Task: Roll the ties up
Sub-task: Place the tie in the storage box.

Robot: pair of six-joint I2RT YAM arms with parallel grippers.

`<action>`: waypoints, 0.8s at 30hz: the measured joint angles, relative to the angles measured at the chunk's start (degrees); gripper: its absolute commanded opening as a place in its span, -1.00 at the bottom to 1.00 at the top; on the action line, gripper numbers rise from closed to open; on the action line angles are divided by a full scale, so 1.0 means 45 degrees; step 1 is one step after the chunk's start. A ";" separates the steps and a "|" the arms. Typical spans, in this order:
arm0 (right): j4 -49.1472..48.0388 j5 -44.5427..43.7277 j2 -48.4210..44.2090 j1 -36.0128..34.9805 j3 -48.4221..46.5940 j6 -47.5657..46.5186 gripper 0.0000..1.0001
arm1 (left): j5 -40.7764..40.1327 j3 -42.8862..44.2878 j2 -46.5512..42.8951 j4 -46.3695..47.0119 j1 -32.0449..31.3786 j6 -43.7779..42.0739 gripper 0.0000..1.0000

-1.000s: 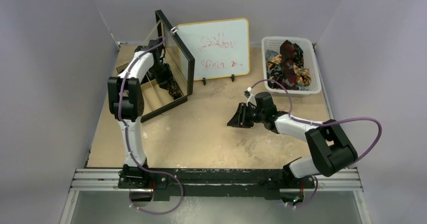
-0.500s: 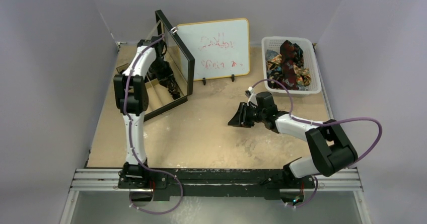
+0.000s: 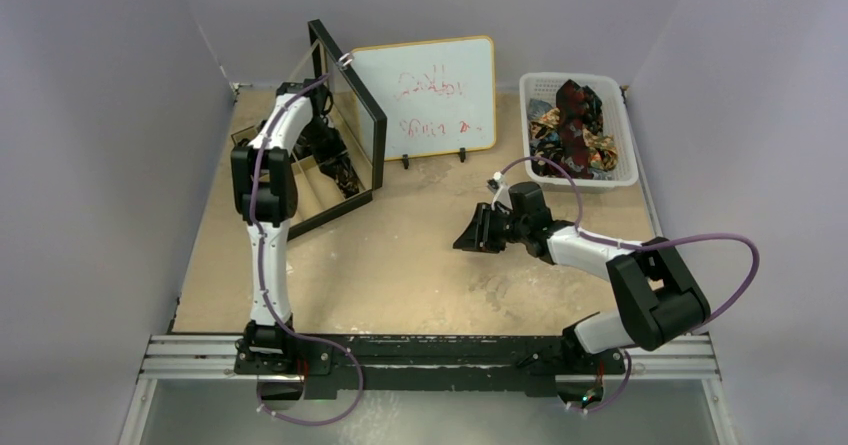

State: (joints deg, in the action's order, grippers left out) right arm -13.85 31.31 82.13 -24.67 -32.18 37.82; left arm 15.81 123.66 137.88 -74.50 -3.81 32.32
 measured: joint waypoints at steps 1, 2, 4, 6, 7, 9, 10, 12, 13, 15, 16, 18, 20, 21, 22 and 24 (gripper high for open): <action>0.0000 0.0015 0.0000 0.0010 0.0000 0.0000 -0.24 | 0.0000 0.0015 0.0019 -0.0010 0.0000 0.0005 -0.27; 0.0005 0.0024 0.0000 0.0019 0.0000 0.0000 -0.24 | 0.0000 0.0029 0.0019 -0.0029 0.0000 0.0005 -0.20; 0.0000 0.0039 0.0000 0.0044 0.0000 0.0000 -0.24 | 0.0000 0.0180 0.0019 -0.0107 0.0005 0.0005 -0.15; 0.0000 0.0044 0.0010 0.0073 0.0000 0.0000 -0.24 | 0.0000 0.0452 0.0024 -0.0233 0.0005 0.0005 -0.08; 0.0000 0.0049 0.0019 0.0078 0.0000 0.0000 -0.24 | -0.0015 0.0559 0.0024 -0.0287 0.0010 -0.0005 -0.05; 0.0005 0.0049 0.0024 0.0078 0.0000 -0.0005 -0.24 | -0.0005 0.0743 0.0024 -0.0374 0.0039 0.0000 -0.02; 0.0000 0.0049 0.0024 0.0083 0.0000 -0.0010 -0.24 | 0.0000 0.0787 0.0024 -0.0374 0.0049 -0.0005 -0.01; 0.0010 0.0049 0.0024 0.0083 0.0000 -0.0024 -0.24 | 0.0029 0.0787 0.0024 -0.0393 0.0073 -0.0005 0.01; 0.0005 0.0053 0.0024 0.0083 0.0000 -0.0039 -0.24 | 0.0044 0.0787 0.0024 -0.0408 0.0083 -0.0005 0.03; 0.0010 0.0068 0.0024 0.0083 0.0000 -0.0078 -0.24 | 0.0063 0.0787 0.0029 -0.0432 0.0102 0.0000 0.10; 0.0010 0.0078 0.0024 0.0083 0.0000 -0.0083 -0.24 | 0.0087 0.0787 0.0029 -0.0427 0.0107 0.0000 0.14; 0.0010 0.0083 0.0024 0.0083 0.0000 -0.0087 -0.24 | 0.0160 0.0787 0.0029 -0.0418 0.0107 0.0005 0.20; 0.0010 0.0092 0.0024 0.0083 0.0000 -0.0087 -0.24 | 0.0257 0.0797 0.0029 -0.0389 0.0107 0.0000 0.28; 0.0010 0.0117 0.0024 0.0083 0.0000 -0.0087 -0.24 | 0.0311 0.0806 0.0029 -0.0379 0.0107 -0.0019 0.29; 0.0010 0.0165 0.0024 0.0083 0.0000 -0.0087 -0.24 | 0.0393 0.0811 0.0029 -0.0355 0.0107 -0.0010 0.29; 0.0005 0.0209 0.0024 0.0083 0.0000 -0.0087 -0.24 | 0.0461 0.0850 0.0029 -0.0359 0.0107 -0.0039 0.29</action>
State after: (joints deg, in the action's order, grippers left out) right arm -13.82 32.25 82.24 -24.29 -32.18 37.43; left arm 17.89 127.48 138.02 -76.12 -3.33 32.14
